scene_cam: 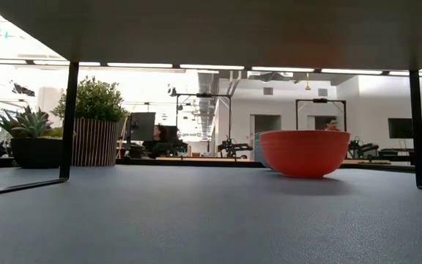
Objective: Place and stack bowls onto a shelf
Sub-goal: Put the pink bowl on the shelf, then stack the orange bowl on top of the pink bowl on the shelf
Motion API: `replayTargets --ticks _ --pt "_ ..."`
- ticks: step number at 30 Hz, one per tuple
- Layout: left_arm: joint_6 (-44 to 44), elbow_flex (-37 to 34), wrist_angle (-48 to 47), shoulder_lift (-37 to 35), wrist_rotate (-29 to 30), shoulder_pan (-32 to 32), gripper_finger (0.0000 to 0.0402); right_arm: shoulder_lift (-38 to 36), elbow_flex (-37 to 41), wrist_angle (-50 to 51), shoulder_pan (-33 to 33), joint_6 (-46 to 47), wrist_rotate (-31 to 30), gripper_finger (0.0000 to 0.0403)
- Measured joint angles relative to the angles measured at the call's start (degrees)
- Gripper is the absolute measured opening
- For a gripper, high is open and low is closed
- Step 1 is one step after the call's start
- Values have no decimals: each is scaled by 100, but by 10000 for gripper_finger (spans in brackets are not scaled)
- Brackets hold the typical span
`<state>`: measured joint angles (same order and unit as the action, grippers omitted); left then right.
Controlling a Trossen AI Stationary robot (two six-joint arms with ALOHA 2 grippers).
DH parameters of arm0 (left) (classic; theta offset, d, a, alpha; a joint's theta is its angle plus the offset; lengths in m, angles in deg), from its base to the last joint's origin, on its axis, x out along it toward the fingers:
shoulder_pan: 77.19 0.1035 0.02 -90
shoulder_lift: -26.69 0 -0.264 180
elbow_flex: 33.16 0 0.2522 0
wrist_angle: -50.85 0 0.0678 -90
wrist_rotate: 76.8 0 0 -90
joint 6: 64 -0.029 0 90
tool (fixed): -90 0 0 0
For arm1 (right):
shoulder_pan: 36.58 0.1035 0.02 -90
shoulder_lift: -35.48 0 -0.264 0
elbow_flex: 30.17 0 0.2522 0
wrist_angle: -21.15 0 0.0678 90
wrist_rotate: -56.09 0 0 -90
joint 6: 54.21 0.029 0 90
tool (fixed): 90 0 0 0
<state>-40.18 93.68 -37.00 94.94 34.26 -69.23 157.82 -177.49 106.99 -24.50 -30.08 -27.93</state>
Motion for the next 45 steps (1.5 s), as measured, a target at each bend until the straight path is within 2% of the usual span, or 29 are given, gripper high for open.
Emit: replayTargets --ticks 7,16,24,29,31,33,37,39,42,45 --pt "1 0 0 0 -28 0 254 -5 -4 -35 -28 -16 1 30" --pt "-5 0 2 0 -31 0 254 -5 -4 -35 -18 -70 22 111" --pt "-17 0 0 0 -33 0 254 -9 -146 -76 -55 -332 28 144" --pt "-18 0 -2 0 -37 0 254 -246 -146 -183 -176 -355 28 156" --pt "-18 0 -11 0 -37 -2 254 -423 -118 76 -276 -272 -15 157" --pt "-14 0 -42 -2 -37 -2 254 -572 -126 396 -433 -63 -258 157" --pt "-14 0 -133 -2 -38 -2 254 -780 -129 1600 -740 227 -1222 157" --pt "-11 0 -193 -2 -39 -2 254 -870 -53 1772 -851 286 -1698 158" --pt "-1 0 -261 -2 -38 -2 254 -1161 247 1568 -990 370 -1676 158" --pt "81 0 -345 -2 -49 -2 254 -1362 601 1792 -1079 607 -1822 158"
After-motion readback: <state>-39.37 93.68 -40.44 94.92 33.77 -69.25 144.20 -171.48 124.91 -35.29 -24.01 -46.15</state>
